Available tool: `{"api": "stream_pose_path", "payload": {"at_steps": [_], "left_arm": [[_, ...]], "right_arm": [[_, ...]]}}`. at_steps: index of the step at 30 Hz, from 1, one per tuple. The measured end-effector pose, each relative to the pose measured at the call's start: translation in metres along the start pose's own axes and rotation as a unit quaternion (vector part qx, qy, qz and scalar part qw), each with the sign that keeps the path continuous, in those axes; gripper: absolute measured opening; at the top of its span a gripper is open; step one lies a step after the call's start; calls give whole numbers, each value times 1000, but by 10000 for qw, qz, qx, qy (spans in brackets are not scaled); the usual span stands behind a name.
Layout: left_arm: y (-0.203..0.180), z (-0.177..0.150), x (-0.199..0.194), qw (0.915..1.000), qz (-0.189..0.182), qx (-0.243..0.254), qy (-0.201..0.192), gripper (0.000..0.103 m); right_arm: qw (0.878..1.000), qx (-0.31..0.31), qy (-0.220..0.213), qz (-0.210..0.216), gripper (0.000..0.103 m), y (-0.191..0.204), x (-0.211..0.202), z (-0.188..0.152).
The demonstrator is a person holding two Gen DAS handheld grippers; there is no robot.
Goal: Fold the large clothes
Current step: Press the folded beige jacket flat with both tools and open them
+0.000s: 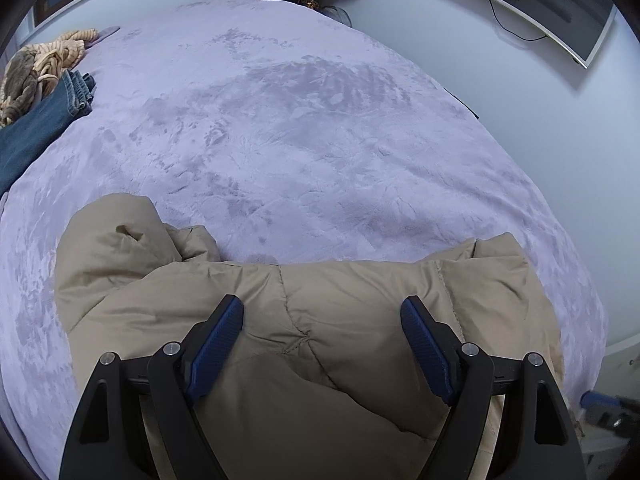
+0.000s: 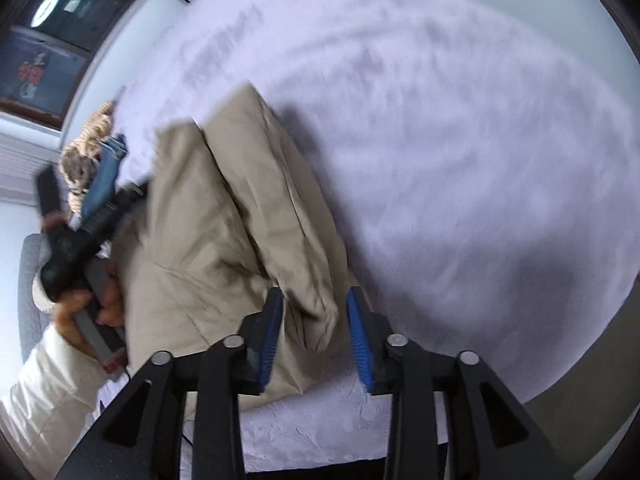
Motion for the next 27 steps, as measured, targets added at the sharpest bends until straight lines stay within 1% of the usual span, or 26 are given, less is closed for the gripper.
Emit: {"api": "stream_pose_path", "payload": {"at_steps": [1,2,4,5,7,10,11,12,13,14,15,17,19,20,22,24,27], "left_arm": [[-1,0,1,10000,5,-1,1,82],[-2,1,2,10000,22,9,2,82],[-2,1,2,10000,68,34,3,82],[-2,0,2,10000,82,39,4,82],[-1,-1,1,9999,93,41,3,82],[0,-2,-1,9999,135,52,-11,82],[-1,-2,0,9998,176,56,-20,82],[-2,-3,0,9998,204,65,-21,82],[-4,-2,1,9997,237,80,-8,82],[-8,-2,3,9995,279,131,5,82],[-12,-2,4,9993,310,201,19,82],[-21,-3,9,9984,414,378,73,82],[-24,-3,7,9976,508,449,131,82],[-23,-2,3,9978,495,402,168,82],[-17,-2,-11,9985,431,260,204,82],[-7,-9,-36,9991,365,148,133,82],[7,-29,-69,9993,364,-21,126,82]], "right_arm": [[9999,-83,-78,122,55,6,-5,8],[9994,-179,-94,288,59,14,-6,18],[9978,-335,-14,569,60,29,4,37],[9968,-386,61,696,60,38,16,49],[9943,-427,301,924,61,55,44,61],[9927,-155,661,1001,59,64,89,78],[9924,-37,765,967,36,62,101,81],[9934,0,829,799,22,58,108,80],[9946,-10,829,628,17,55,113,78],[9952,-58,814,548,13,50,115,76],[9960,-164,787,394,11,47,116,72],[9962,-361,768,195,10,40,118,65],[9960,-308,807,234,10,32,121,62],[9958,-238,837,288,11,29,122,63],[9954,-194,888,303,11,28,123,65],[9950,-322,906,253,11,31,125,66],[9946,-364,931,284,11,31,125,66]]}}
Point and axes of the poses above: each gripper's, at about its wrist camera, not at the fingertips, and x roughly the way its jaws point, y to its left, z to its top, the point moved 2 cm from there along x, roughly the way its jaws point, and after that the axes turned 1 degree about x, right-handed, at the moved point
